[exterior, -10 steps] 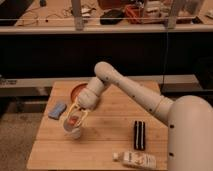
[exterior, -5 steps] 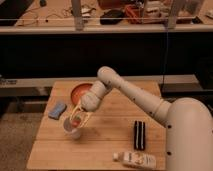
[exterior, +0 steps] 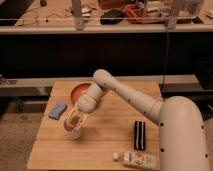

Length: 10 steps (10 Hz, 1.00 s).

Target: Place the pepper in the ceramic cup

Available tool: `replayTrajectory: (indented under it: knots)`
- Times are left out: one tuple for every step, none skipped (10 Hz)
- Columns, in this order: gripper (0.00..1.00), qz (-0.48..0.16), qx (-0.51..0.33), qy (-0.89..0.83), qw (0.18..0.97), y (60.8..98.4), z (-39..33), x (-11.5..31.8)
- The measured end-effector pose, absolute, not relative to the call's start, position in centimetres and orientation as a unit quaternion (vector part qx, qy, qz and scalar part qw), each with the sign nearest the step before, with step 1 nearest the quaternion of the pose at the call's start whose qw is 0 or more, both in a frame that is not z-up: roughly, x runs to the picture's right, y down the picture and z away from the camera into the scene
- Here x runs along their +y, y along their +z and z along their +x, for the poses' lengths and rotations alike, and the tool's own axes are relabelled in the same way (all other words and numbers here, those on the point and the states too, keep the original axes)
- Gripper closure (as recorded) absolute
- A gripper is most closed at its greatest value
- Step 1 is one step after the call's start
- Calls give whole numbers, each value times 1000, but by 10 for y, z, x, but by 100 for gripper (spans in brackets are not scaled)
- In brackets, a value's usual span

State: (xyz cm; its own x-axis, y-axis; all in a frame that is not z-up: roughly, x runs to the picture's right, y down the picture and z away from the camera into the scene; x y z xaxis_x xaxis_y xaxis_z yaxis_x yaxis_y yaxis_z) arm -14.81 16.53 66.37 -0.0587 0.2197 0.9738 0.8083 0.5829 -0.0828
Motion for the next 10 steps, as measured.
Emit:
replayTrajectory:
  knots:
    - [76,-378,-681,-256,573,664,-143,164]
    - [64,-378,-681,-256,572,664,-142,165]
    - [54,-379,-682,-257,570,665,-145,165]
    - [44,-379,-682,-259,569,665,-150,166]
    - [38,-379,-681,-260,570,665,-149,165]
    - [38,-379,-681,-261,570,666,-145,165]
    - [42,-379,-681,-261,570,666,-143,165]
    - [42,-380,-681,-263,568,665,-145,165]
    - [42,-380,-681,-264,568,665,-146,165]
    - [44,-380,-680,-265,568,666,-146,165]
